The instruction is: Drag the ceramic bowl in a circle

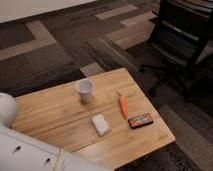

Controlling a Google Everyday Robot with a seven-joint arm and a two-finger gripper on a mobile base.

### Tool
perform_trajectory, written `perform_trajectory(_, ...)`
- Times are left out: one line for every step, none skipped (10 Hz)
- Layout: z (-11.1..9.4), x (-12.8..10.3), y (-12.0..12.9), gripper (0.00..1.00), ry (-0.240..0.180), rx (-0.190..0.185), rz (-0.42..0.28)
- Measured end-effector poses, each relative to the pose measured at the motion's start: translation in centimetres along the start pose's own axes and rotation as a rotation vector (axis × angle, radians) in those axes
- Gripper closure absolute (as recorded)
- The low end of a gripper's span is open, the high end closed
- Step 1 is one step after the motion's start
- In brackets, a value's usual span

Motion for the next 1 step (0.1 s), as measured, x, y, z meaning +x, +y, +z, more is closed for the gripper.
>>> perform_trajectory(0.10,0.03,-0.05,0.35,0.002,0.000,0.001)
